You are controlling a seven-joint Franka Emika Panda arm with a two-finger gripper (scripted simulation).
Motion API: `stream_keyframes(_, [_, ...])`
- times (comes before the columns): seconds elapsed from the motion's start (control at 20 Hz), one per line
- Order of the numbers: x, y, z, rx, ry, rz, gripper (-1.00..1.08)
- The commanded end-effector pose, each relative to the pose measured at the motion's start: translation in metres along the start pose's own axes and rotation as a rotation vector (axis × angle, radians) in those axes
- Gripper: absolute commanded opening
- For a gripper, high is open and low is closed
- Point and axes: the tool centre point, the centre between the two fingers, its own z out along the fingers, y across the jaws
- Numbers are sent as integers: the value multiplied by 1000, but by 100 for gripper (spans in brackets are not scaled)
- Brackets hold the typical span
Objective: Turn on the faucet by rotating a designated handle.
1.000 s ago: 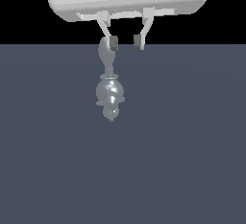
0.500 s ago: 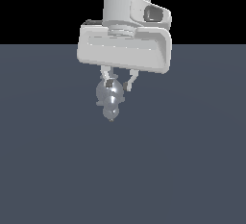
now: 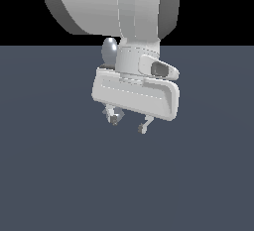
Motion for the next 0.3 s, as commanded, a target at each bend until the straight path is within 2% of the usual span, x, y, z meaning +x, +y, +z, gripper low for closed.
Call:
stream_keyframes(0.0, [0, -100, -2, 63, 64, -42, -71])
stream_keyframes(0.05, [-7, -109, 8, 71, 56, -15, 57])
stream_keyframes(0.1, [-8, -115, 17, 87, 48, 34, 64])
stream_keyframes(0.15, [4, -99, 23, 101, 47, 133, 79])
stream_keyframes(0.2, [13, -87, 22, 105, 47, 165, 79])
stream_keyframes(0.25, [-3, -67, 49, 89, -6, 218, 1])
